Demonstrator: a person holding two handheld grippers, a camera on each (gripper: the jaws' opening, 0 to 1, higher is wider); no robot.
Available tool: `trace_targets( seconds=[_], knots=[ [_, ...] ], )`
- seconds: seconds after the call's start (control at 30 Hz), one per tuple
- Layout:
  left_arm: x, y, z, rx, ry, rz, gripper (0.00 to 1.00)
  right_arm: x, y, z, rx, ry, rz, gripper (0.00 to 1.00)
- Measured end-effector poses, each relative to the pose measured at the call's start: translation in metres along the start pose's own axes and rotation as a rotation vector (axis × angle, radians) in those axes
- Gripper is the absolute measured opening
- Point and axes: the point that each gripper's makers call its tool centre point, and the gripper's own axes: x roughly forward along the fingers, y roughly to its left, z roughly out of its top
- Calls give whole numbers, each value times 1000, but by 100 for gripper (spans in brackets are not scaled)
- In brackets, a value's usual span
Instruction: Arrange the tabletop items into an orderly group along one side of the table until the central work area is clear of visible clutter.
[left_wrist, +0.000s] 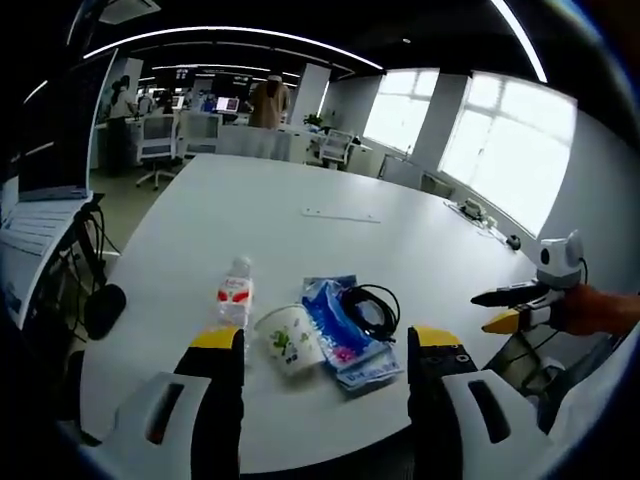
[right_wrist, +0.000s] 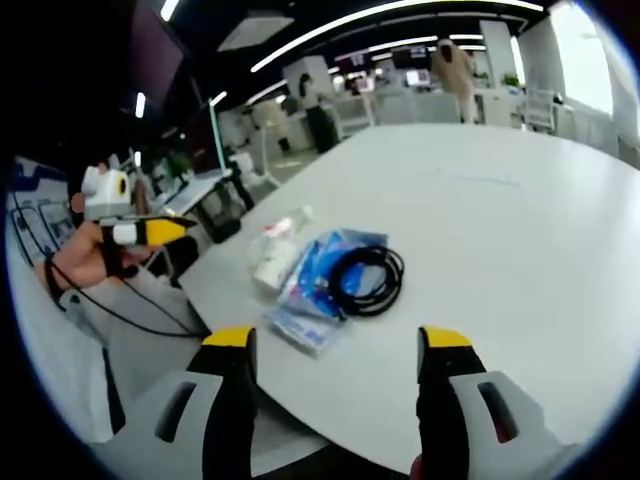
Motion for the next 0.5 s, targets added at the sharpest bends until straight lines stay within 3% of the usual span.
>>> trace_targets(
  seconds=[0.5],
  knots=[
    [4,2,-8,-9,20,-9,66,2,0,-4,3,17,-4,63]
  ],
)
